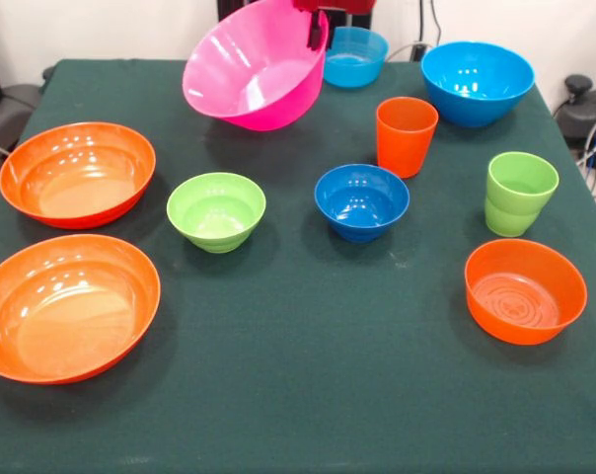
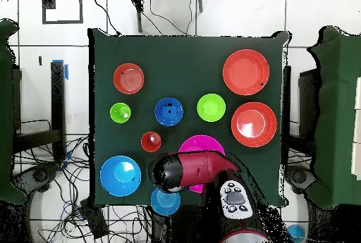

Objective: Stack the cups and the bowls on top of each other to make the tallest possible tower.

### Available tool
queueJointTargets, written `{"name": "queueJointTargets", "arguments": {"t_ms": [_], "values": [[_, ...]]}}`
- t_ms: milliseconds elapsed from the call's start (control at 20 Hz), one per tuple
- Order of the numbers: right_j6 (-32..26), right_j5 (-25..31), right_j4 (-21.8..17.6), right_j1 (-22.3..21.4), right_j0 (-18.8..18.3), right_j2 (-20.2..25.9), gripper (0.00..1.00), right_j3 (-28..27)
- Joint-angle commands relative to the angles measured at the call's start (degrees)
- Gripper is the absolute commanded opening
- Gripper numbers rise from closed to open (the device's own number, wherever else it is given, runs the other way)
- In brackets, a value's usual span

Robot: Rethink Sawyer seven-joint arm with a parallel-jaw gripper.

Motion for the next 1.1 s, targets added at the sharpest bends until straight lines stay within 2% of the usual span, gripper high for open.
{"name": "queueJointTargets", "arguments": {"t_ms": [50, 400, 800, 1100], "values": [[-0.5, 1.3, -0.5, 1.1, -0.4, 5.4, 0.0, -3.3], [4.9, 0.9, 2.7, 1.1, 2.7, 5.2, 0.0, -3.7], [5.5, 0.9, 3.6, 2.5, 4.4, 4.4, 0.0, -5.8], [4.8, 7.5, 7.5, -1.6, 5.0, 5.5, 0.0, -6.6]]}}
